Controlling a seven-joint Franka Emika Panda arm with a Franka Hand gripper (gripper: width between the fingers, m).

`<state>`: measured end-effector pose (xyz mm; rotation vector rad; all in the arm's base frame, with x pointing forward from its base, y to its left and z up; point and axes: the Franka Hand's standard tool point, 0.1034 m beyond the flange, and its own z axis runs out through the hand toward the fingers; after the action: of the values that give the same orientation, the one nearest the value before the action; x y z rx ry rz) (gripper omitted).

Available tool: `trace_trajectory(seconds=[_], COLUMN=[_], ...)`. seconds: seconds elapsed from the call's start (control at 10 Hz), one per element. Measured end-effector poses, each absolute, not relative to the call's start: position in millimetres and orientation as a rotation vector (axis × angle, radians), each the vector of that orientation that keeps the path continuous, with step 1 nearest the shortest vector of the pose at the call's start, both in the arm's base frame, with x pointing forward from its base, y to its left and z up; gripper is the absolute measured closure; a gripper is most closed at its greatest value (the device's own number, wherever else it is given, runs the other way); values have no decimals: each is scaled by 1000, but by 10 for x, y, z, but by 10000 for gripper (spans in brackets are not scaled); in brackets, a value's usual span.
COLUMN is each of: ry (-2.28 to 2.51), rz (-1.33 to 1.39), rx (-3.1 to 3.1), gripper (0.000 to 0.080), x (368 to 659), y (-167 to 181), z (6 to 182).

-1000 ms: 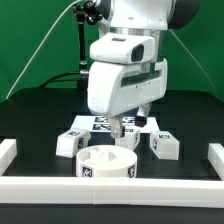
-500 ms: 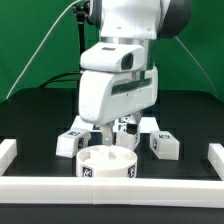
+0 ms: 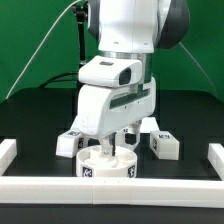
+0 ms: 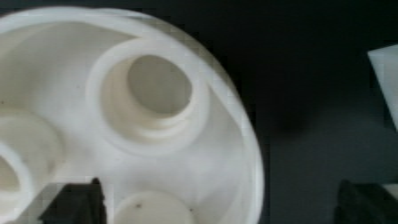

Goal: Assemble stool

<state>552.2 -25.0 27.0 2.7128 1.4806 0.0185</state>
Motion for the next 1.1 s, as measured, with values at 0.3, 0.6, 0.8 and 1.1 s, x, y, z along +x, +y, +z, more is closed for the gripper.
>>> trace_trajectory(seconds=[0.3,0.6,0.8,1.1], ry=[1485,1484,1485,1485], rz=[26,45,45,45], rx=[2717,2714,2714,2714], gripper=[150,294,471,771], x=[5484,5475,5475,5475], y=[-234,-223,-223,-222], z=[121,102,101,100])
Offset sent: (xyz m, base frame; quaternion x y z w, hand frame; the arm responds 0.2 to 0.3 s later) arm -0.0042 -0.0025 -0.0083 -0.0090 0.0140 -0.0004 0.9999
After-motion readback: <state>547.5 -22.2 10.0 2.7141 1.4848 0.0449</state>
